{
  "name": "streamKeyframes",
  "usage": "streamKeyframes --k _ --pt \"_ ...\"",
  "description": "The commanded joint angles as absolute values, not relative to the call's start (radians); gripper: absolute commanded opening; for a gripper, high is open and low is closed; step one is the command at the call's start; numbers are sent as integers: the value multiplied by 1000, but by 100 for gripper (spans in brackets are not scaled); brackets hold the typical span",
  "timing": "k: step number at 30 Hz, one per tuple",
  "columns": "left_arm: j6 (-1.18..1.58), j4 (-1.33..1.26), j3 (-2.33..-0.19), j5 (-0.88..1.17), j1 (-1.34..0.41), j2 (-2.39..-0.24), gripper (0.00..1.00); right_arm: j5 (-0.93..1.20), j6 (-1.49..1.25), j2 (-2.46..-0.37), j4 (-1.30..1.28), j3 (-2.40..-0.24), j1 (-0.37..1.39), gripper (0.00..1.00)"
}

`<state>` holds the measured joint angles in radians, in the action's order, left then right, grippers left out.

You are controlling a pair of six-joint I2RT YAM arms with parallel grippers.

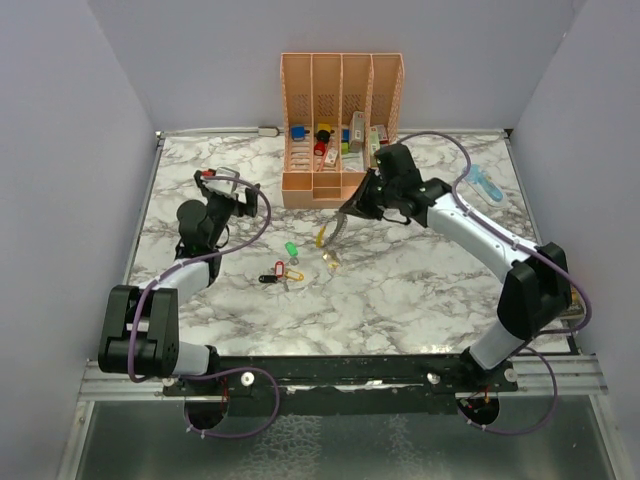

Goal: Put the keys on the keyring

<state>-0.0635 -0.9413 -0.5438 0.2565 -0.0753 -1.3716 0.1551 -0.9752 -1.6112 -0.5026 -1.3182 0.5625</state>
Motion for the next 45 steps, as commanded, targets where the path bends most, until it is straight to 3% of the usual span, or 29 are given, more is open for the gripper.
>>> streamKeyframes --k 1,13,18,27,37,45 --pt "-11 -934 -582 326 -90 -1383 88 141 -1114 -1702 -497 -1479 565 1" --pt "10 -820 -721 323 -110 -1372 86 88 -1339 -1962 -592 -1840 675 1" --pt "-1 -824 -709 476 -112 -1362 85 95 -1407 -2025 -578 -1882 697 1" --pt "-41 -859 -659 707 -108 -1354 77 137 -1533 -2013 -479 -1753 700 1" --pt "-312 -395 -756 824 -115 -1346 73 205 -1675 -1990 -355 -1586 699 1" --pt "-458 -297 -729 800 -149 -1342 72 214 -1727 -1973 -350 -1559 699 1"
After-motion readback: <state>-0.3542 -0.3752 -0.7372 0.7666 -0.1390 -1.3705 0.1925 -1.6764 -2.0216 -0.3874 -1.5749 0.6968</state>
